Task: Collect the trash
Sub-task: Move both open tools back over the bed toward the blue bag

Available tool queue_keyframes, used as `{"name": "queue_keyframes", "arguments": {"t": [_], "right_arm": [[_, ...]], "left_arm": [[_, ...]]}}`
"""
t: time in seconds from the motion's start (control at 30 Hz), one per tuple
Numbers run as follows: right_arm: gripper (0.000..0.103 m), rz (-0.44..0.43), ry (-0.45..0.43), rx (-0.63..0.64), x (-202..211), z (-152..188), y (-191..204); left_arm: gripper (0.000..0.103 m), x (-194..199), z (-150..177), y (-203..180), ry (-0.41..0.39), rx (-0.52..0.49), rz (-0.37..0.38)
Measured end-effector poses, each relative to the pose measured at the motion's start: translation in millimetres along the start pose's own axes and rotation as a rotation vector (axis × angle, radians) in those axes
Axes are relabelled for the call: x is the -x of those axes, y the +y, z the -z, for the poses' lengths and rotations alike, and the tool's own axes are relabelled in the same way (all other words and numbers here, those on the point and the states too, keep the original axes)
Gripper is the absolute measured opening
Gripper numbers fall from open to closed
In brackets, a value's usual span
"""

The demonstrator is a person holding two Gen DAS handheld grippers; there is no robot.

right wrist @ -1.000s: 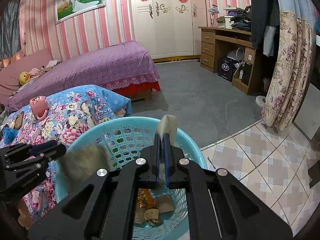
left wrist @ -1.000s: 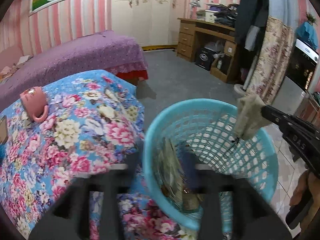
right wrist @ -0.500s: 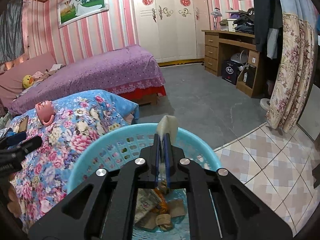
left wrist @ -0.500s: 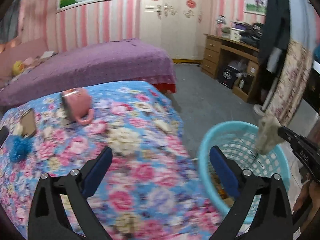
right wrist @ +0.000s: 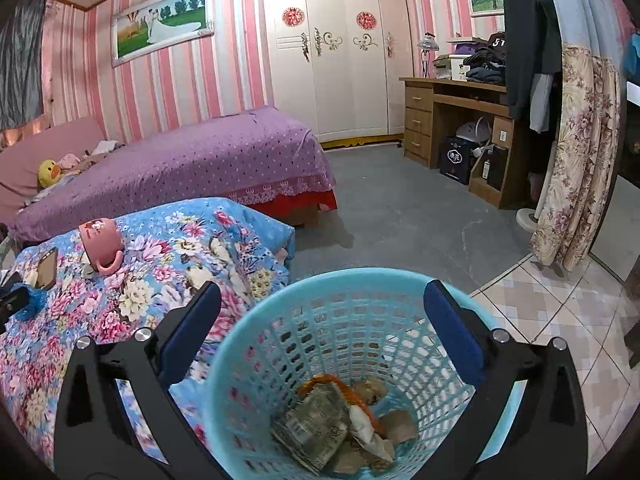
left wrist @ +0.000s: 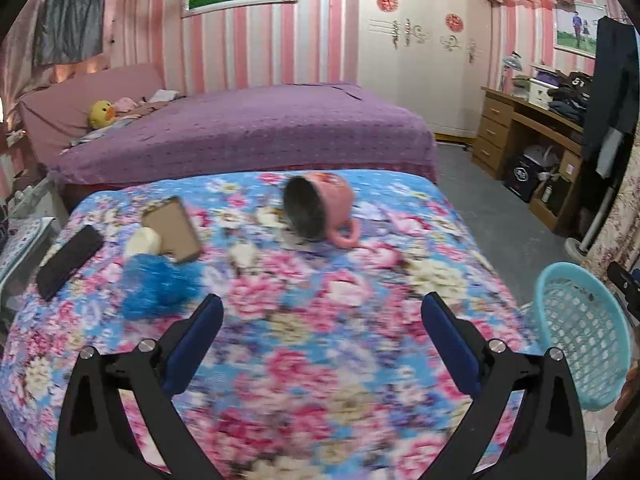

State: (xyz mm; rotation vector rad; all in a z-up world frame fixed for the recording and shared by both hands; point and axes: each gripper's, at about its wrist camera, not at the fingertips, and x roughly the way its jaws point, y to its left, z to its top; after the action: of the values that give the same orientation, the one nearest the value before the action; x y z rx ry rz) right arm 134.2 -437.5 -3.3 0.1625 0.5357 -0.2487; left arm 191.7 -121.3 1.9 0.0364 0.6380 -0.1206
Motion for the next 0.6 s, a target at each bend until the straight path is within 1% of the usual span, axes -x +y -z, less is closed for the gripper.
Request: {"name": "queue_keyframes", "arguments": {"t": [0.13, 0.27, 0.43, 0.6], "right_arm": [[0.099, -0.033, 0.017, -0.002, -9, 1, 27], [0.099, -0.055, 0.029, 0.043, -18, 3, 60], [0.099, -0.102, 0.050, 0.090, -28, 9, 102], [0.099, -0.142, 0.070, 0.107, -36, 15, 136]], "left_arm": [[0.098, -2, 1, 29, -0.004, -0.002, -0.037], [0.099, -10, 10, 60, -0.007, 0.008, -0.100], [0.099, -24, 19, 89, 0.027, 0.046, -0.110], [0.099, -32, 28, 116, 0.034, 0.067, -0.164]]}}
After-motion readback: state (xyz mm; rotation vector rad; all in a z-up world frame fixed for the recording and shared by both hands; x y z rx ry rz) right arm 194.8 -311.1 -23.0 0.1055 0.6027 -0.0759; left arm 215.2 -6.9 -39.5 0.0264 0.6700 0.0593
